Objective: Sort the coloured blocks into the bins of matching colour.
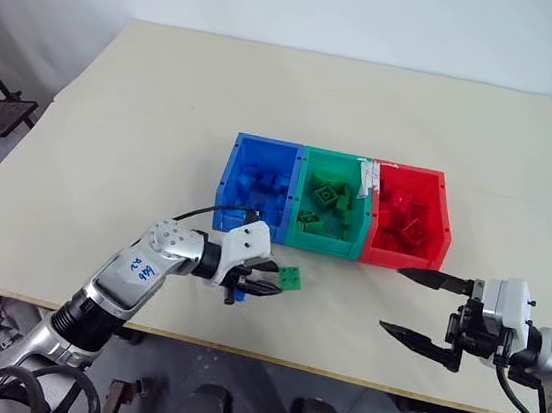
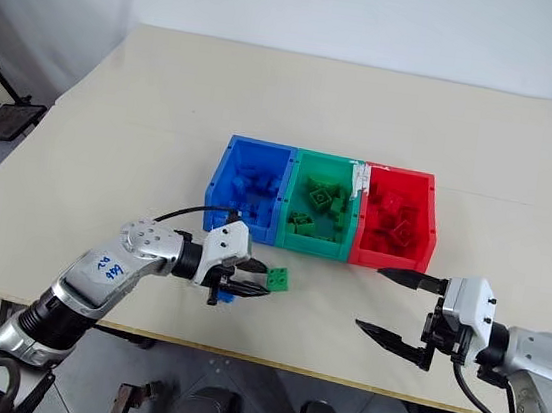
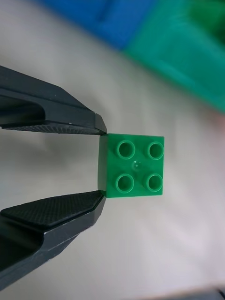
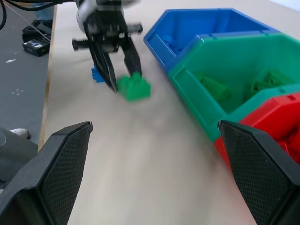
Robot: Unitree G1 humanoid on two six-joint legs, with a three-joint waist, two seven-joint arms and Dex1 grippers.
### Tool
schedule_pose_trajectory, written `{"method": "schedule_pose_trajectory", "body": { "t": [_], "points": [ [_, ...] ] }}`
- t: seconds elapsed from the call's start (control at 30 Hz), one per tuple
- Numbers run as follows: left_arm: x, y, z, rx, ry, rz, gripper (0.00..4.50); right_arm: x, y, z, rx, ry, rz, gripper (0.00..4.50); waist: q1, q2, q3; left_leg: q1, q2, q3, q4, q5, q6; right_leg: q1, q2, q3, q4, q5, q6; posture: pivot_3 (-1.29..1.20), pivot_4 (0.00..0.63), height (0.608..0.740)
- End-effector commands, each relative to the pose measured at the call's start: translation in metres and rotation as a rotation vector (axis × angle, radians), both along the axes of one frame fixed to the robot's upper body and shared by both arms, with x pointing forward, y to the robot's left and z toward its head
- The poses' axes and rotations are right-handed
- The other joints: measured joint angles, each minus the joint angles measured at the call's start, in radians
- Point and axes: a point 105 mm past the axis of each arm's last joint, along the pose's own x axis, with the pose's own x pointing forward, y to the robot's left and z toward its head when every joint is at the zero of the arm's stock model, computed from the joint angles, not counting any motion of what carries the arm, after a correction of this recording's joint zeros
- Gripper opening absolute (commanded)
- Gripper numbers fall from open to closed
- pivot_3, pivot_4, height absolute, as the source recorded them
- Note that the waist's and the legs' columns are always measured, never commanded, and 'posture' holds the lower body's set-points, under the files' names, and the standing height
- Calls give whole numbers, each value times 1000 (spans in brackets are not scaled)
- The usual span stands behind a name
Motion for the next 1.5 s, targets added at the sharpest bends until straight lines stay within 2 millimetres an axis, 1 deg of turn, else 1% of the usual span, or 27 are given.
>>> {"method": "schedule_pose_trajectory", "body": {
  "t": [0.03,0.1,0.2,0.23,0.27,0.37,0.43,0.5,0.6,0.67,0.73,0.77,0.83,0.93,0.97,1.03,1.1,1.2,1.27,1.33,1.4,1.5],
  "points": [
    [7,-4,42,-145,-141,-38,1449,-1,-6,5,10,-38,-43,4500,0,0,0,0,0,0,0,0,0,0,0,0,0,0,0,0,150,740],
    [19,-7,57,-204,-190,1,1449,-1,-7,4,14,-38,-57,4500,2,-1,0,0,0,0,1,0,0,0,0,-1,0,0,0,0,150,740],
    [63,-17,85,-273,-300,128,1449,3,-11,7,54,-57,-123,4500,3,-2,1,0,-1,0,2,0,1,1,0,-1,0,1,1,0,150,740],
    [73,-22,93,-289,-328,145,1449,4,-12,8,57,-60,-135,4500,4,-2,1,0,-1,0,2,1,1,1,0,-1,0,1,2,0,150,740],
    [78,-26,97,-297,-344,149,1449,4,-12,8,56,-60,-139,4500,4,-3,1,0,-1,1,2,1,1,1,0,-1,1,1,2,0,150,740],
    [94,-31,97,-287,-333,166,1449,8,-18,15,71,-90,-185,4500,-3,-3,1,-1,-3,2,2,1,2,0,-1,-1,1,2,4,0,150,740],
    [95,-33,98,-318,-304,148,1449,9,-19,16,68,-97,-191,4500,-7,-3,1,-1,-2,4,0,1,2,-1,0,0,2,2,5,0,150,740],
    [90,-36,94,-326,-272,106,2181,9,-19,16,65,-104,-196,4500,-8,-3,1,-1,-1,5,-1,1,2,-2,1,0,2,2,5,0,150,740],
    [85,-31,88,-332,-254,96,3077,10,-17,18,72,-117,-202,4500,-4,-3,1,-2,-1,4,-1,1,2,-3,0,0,2,2,5,0,150,740],
    [79,-22,85,-352,-240,93,3724,11,-15,18,78,-122,-198,4500,-5,-2,1,-2,-1,4,0,1,2,-3,0,0,2,2,5,0,150,740],
    [67,-9,85,-375,-247,70,4392,14,-13,19,83,-127,-189,4500,-6,-2,1,-2,-1,4,0,1,2,-3,0,1,2,2,5,0,150,740],
    [59,-1,85,-385,-256,51,4479,16,-12,20,85,-130,-180,4500,-9,-2,1,-2,-1,4,0,1,2,-3,0,1,2,2,5,0,150,740],
    [44,17,83,-389,-268,32,4479,19,-9,22,89,-135,-159,4500,-14,-2,1,-2,0,4,0,1,2,-3,0,1,2,2,5,0,150,740],
    [14,56,73,-366,-262,19,4479,26,-2,24,94,-136,-104,4500,-27,-2,1,-2,0,4,0,1,2,-3,0,1,2,2,5,0,150,740],
    [5,64,70,-359,-256,16,4479,27,0,25,94,-134,-89,4500,-27,-2,1,-1,0,4,0,1,2,-2,0,2,2,2,4,0,150,740],
    [-9,85,62,-338,-224,42,4479,31,3,24,88,-130,-56,4500,-27,-2,1,0,0,4,0,1,2,-2,-1,2,1,2,4,0,150,740],
    [-22,112,50,-299,-197,121,4479,36,7,22,78,-124,-18,4500,-27,-2,1,0,0,3,0,1,2,-1,-2,2,0,2,4,0,150,740],
    [-32,144,36,-260,-170,273,4479,41,10,19,60,-115,29,4500,-24,-2,1,0,0,3,0,1,2,-1,-3,4,-1,2,4,0,150,740],
    [-38,164,23,-216,-143,374,4479,39,16,15,43,-117,91,4500,-22,-2,1,0,0,1,0,1,2,0,-4,5,-1,2,3,0,150,740],
    [-41,180,14,-155,-179,453,4479,35,20,11,27,-99,145,4500,-21,-2,1,0,0,-1,-1,1,2,0,-5,7,-2,2,3,0,150,740],
    [-45,191,9,-158,-171,491,4479,36,19,10,27,-85,151,4500,-19,-2,1,-1,0,-2,-1,1,2,0,-5,6,-2,1,2,0,150,740],
    [-45,194,13,-212,-163,518,4479,37,16,9,21,-80,145,4500,-20,-2,1,-1,0,-2,-1,1,1,0,-5,6,-2,1,2,0,150,740]
  ]
}}
